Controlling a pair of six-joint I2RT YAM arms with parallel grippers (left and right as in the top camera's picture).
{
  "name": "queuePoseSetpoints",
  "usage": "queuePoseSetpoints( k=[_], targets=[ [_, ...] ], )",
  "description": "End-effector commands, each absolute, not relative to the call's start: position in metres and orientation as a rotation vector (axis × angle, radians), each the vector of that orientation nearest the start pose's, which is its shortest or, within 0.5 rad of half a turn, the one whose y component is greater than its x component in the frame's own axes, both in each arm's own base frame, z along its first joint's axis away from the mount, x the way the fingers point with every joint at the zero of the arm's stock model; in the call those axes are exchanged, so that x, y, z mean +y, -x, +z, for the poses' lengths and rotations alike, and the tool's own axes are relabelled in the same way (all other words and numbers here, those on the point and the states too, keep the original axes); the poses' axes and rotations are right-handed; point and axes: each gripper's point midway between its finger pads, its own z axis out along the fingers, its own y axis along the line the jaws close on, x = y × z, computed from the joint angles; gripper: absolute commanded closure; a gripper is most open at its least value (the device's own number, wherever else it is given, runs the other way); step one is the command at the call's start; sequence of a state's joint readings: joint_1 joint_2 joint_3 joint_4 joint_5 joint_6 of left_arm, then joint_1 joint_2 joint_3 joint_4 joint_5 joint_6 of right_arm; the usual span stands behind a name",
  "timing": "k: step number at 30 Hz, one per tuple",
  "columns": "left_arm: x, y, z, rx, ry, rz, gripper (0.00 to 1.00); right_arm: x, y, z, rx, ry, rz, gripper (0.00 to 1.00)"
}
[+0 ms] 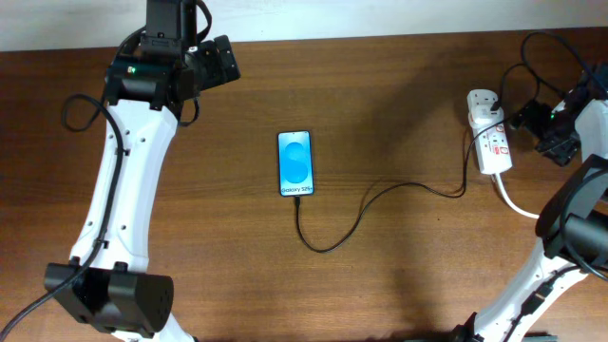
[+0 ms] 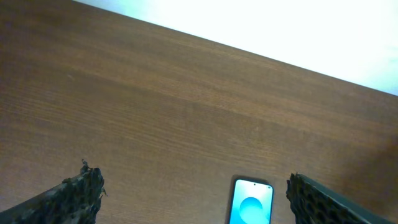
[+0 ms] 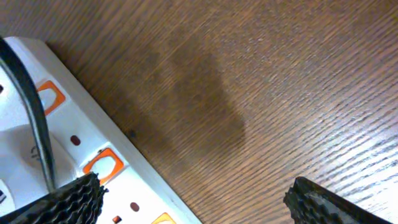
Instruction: Plug charger to phone and switch on socket
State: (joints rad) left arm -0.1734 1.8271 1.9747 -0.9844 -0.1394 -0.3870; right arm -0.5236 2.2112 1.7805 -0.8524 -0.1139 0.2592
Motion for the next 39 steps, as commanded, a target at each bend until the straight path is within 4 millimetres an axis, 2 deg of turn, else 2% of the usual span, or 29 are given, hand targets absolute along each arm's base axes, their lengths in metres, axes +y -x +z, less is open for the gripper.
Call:
queuePoseSetpoints(
  k=[1,5,8,13,16,18,32,39],
  targets=[
    [-0.058,-0.482,0.280,2.380,0.340,-0.084,0.01,-0.223,-0.433,0.025,2.678,-1.075,0.127,0.02],
    [-0.058,-0.482,0.280,2.380,0.340,-0.083,0.01,-0.222,-0.433,0.017,2.672,-1.069,0.135,0.02],
    [-0.058,-0.482,0.280,2.380,0.340,-0.084,0.01,-0.210,-0.444,0.016,2.648,-1.003,0.253,0.02],
    [-0.058,-0.482,0.280,2.380,0.340,-0.084,0.01,-0.210,-0.444,0.001,2.627,-0.991,0.245,0.02],
    [-0.058,-0.482,0.280,2.380,0.340,-0.083,0.01,-0.210,-0.444,-0.001,2.623,-0.989,0.246,0.02],
    [-0.058,-0.482,0.280,2.380,0.340,-0.084,0.01,-0.201,-0.447,0.001,2.631,-0.934,0.312,0.01],
    [-0.058,-0.482,0.280,2.380,0.340,-0.084,0.01,-0.198,-0.440,-0.002,2.660,-0.953,0.315,0.02],
    [-0.058,-0.482,0.280,2.380,0.340,-0.083,0.01,-0.195,-0.435,-0.022,2.698,-0.976,0.331,0.02]
  ],
)
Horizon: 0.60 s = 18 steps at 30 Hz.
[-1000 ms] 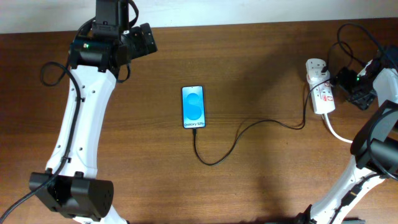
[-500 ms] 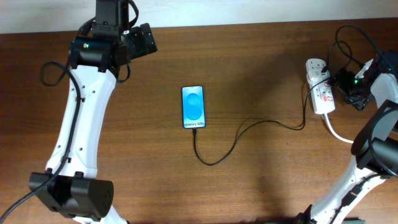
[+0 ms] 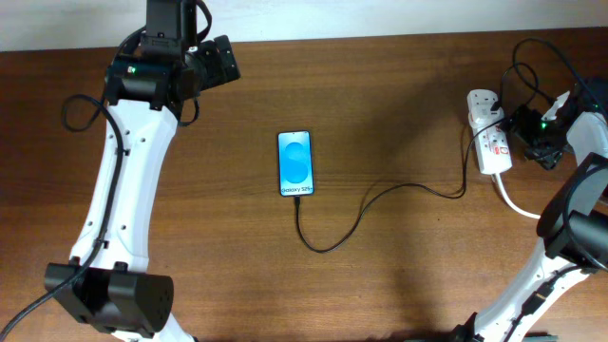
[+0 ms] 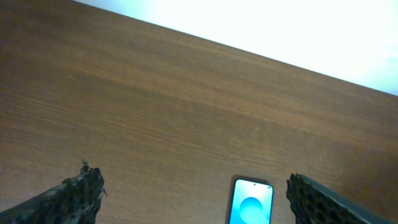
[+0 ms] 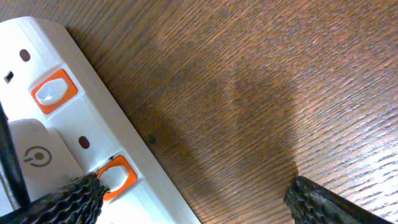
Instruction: Plug charger to phone and switch on socket
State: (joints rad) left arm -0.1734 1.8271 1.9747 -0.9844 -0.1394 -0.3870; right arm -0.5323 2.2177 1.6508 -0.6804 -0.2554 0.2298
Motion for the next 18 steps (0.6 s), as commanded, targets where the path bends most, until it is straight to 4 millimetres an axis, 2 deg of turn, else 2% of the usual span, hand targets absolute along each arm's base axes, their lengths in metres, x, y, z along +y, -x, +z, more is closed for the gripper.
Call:
queuePoseSetpoints(
  k=[1,6,8,10,12,15,16,18],
  targets=[
    [-0.058,-0.482,0.280,2.380,0.340,-0.084,0.01,-0.195,-0.434,-0.022,2.701,-0.978,0.332,0.02],
    [-0.058,-0.482,0.280,2.380,0.340,-0.084,0.01,-0.194,-0.431,-0.023,2.712,-0.986,0.327,0.02],
    [-0.058,-0.482,0.280,2.380,0.340,-0.084,0.01,-0.187,-0.431,-0.014,2.709,-0.981,0.388,0.02],
    [-0.058,-0.482,0.280,2.380,0.340,-0.084,0.01,-0.189,-0.431,0.010,2.679,-0.983,0.370,0.02],
    [-0.058,-0.482,0.280,2.380,0.340,-0.084,0.01,-0.207,-0.419,0.050,2.610,-1.099,0.231,0.02],
    [-0.058,-0.482,0.280,2.380,0.340,-0.083,0.01,-0.217,-0.412,0.111,2.505,-1.067,0.160,0.02],
    [-0.058,-0.482,0.280,2.380,0.340,-0.083,0.01,-0.221,-0.411,0.122,2.481,-1.061,0.120,0.02],
    [-0.058,-0.482,0.280,2.380,0.340,-0.083,0.01,-0.226,-0.408,0.121,2.483,-1.072,0.072,0.02]
  ],
)
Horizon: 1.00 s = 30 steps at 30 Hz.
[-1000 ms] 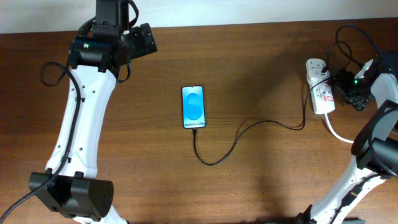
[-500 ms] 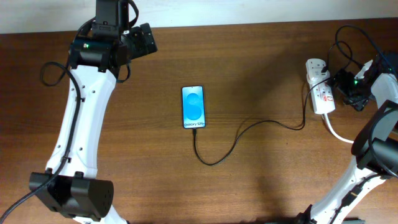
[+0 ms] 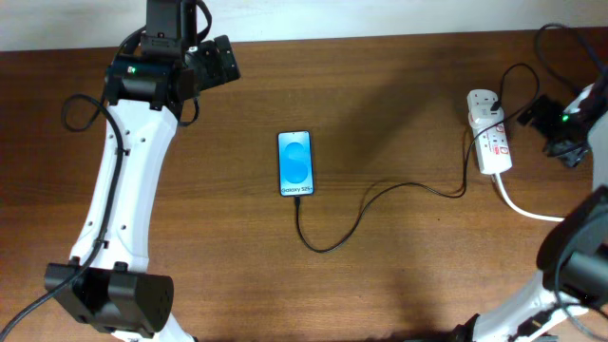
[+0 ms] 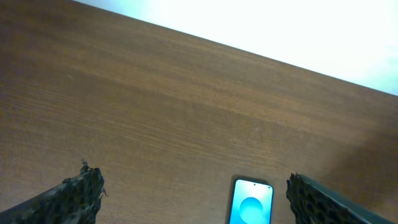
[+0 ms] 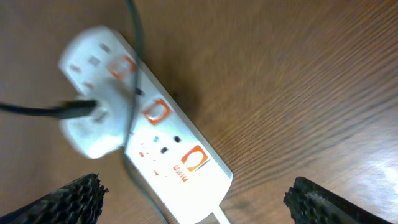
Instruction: Plug charger to phone and switch on socket
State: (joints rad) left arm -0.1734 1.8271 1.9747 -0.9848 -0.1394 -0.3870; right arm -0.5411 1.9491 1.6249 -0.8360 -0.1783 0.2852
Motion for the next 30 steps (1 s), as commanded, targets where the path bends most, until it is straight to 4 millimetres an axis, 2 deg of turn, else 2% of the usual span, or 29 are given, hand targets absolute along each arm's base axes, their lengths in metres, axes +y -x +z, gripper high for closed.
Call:
queuePoseSetpoints(
  k=[1,4,6,8,12,19,25,30],
  targets=[
    [-0.058,-0.482,0.280,2.380,0.340,-0.084,0.01,-0.228,-0.406,0.112,2.500,-1.087,0.048,0.02],
    [-0.058,-0.482,0.280,2.380,0.340,-0.083,0.01,-0.227,-0.402,0.073,2.556,-1.117,0.051,0.02],
    [-0.058,-0.482,0.280,2.380,0.340,-0.084,0.01,-0.227,-0.403,0.039,2.566,-1.120,0.059,0.01],
    [-0.058,-0.482,0.280,2.380,0.340,-0.084,0.01,-0.229,-0.412,0.025,2.541,-1.102,0.069,0.02],
    [-0.058,-0.482,0.280,2.380,0.340,-0.084,0.01,-0.231,-0.430,0.020,2.502,-1.053,0.067,0.02],
    [-0.058,-0.482,0.280,2.380,0.340,-0.084,0.01,-0.213,-0.450,0.011,2.499,-0.986,0.084,0.02],
    [-0.058,-0.482,0.280,2.380,0.340,-0.084,0.01,-0.214,-0.452,0.007,2.495,-0.985,0.081,0.02],
    [-0.058,-0.482,0.280,2.380,0.340,-0.083,0.01,-0.203,-0.448,0.004,2.527,-0.984,0.150,0.02]
  ],
)
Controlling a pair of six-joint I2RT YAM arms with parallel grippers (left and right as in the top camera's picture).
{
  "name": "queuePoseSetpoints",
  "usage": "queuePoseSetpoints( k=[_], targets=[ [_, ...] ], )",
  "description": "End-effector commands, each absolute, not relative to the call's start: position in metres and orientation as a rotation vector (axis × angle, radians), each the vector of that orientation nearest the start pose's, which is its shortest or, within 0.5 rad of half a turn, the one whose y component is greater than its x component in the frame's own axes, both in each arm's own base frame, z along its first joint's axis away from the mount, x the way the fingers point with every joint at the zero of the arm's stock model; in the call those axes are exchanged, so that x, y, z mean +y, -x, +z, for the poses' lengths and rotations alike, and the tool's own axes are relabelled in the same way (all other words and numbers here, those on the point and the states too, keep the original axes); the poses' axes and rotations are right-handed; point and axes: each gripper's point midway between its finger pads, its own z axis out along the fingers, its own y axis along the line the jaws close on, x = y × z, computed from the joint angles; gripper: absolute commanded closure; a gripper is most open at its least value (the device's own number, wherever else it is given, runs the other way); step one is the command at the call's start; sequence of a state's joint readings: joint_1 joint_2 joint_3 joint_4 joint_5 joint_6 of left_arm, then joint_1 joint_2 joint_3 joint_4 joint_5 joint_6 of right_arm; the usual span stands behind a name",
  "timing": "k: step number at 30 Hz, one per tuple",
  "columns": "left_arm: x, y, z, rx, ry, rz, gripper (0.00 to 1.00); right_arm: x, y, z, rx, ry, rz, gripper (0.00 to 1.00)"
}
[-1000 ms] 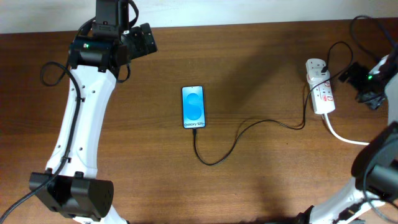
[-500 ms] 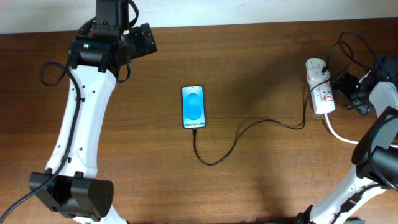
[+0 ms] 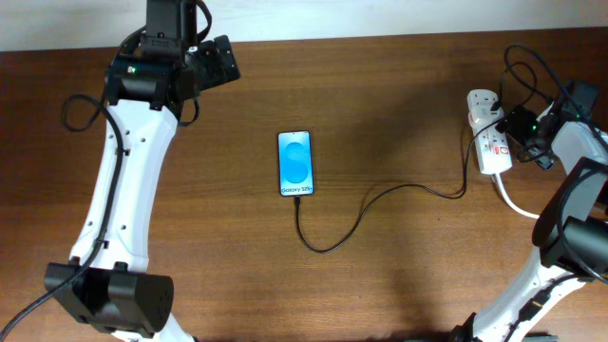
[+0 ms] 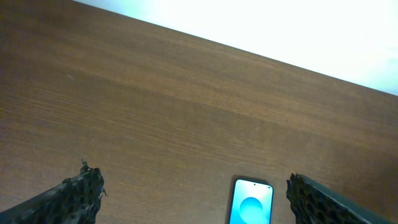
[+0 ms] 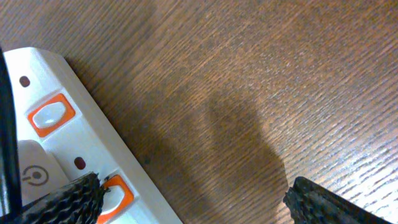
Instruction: Plug charger to phone and switch on socket
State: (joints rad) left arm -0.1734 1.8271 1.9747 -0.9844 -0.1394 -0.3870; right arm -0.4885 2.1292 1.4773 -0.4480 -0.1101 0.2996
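The phone [image 3: 295, 163] lies face up mid-table, its screen lit blue, and shows in the left wrist view as the phone [image 4: 251, 203]. A black cable [image 3: 380, 197] runs from its lower end to the white socket strip [image 3: 487, 133] at the right. My right gripper [image 3: 529, 131] is open, low beside the strip; one fingertip [image 5: 74, 196] sits on an orange switch [image 5: 118, 191], a second switch [image 5: 50, 114] lies beyond it. My left gripper [image 3: 220, 59] is open, high at the back left.
The strip's white lead [image 3: 518, 204] trails off toward the right edge, close to the right arm's base. Behind the table runs a white wall [image 4: 286, 25]. Dark cables loop above the right wrist [image 3: 532, 66].
My right gripper has gone from well above and right of the socket strip to low against its right side, one fingertip on an orange switch. The left arm and phone have not moved.
The phone lay plugged and lit throughout, and the left arm stayed still. My right gripper stood low beside the strip at first, then closer to its switches, then high above and to the right of it, and now low at the switches again.
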Motion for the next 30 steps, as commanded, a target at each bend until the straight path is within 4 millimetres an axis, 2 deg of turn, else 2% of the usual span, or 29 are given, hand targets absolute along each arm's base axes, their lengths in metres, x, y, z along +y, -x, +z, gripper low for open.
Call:
queuePoseSetpoints(
  k=[1,6,11,14,18,30],
  targets=[
    [-0.058,-0.482,0.280,2.380,0.340,-0.084,0.01,-0.202,-0.447,0.003,2.535,-0.987,0.152,0.02],
    [-0.058,-0.482,0.280,2.380,0.340,-0.084,0.01,-0.199,-0.442,0.000,2.558,-0.993,0.157,0.02],
    [-0.058,-0.482,0.280,2.380,0.340,-0.084,0.01,-0.183,-0.439,-0.025,2.629,-0.986,0.175,0.02],
    [-0.058,-0.482,0.280,2.380,0.340,-0.084,0.01,-0.181,-0.440,-0.026,2.645,-0.947,0.172,0.02],
    [-0.058,-0.482,0.280,2.380,0.340,-0.084,0.01,-0.167,-0.443,-0.026,2.682,-0.849,0.191,0.02],
    [-0.058,-0.482,0.280,2.380,0.340,-0.084,0.01,-0.139,-0.449,-0.026,2.729,-0.734,0.240,0.02]
  ],
)
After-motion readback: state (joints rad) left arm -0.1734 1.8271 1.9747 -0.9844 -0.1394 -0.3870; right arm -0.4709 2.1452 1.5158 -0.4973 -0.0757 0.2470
